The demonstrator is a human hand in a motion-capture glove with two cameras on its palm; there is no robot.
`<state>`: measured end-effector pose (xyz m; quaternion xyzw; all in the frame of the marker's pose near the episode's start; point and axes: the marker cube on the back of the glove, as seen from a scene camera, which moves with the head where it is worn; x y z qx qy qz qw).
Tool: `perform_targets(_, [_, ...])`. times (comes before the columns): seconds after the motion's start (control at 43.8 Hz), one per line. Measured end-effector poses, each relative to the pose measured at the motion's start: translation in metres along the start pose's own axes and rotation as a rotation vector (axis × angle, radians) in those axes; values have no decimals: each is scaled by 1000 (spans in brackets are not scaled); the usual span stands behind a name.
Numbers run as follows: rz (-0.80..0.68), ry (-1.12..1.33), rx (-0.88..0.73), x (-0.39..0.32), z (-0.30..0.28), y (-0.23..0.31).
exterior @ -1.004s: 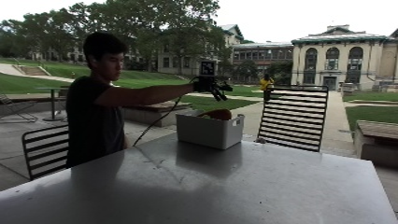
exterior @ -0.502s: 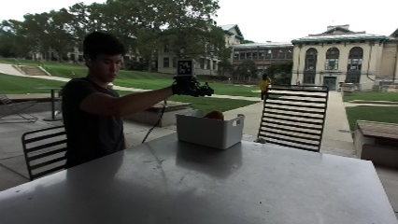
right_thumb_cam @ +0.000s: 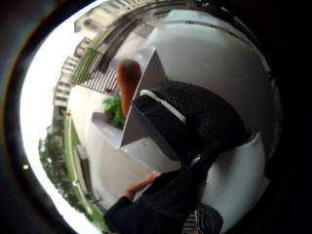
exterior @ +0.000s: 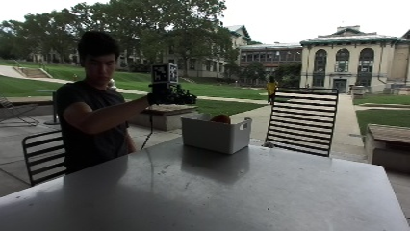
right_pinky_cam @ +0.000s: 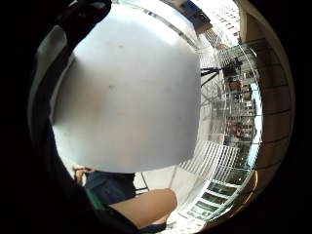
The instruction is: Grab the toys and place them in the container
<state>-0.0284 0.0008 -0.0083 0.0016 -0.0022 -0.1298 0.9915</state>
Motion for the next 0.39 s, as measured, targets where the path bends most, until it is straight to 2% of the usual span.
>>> perform_targets(0.046, [158,39,11,9,5,3])
perform_targets(0.091, [221,54,18,20,10,7])
perform_targets(0.388, [268,75,28,81,30,35])
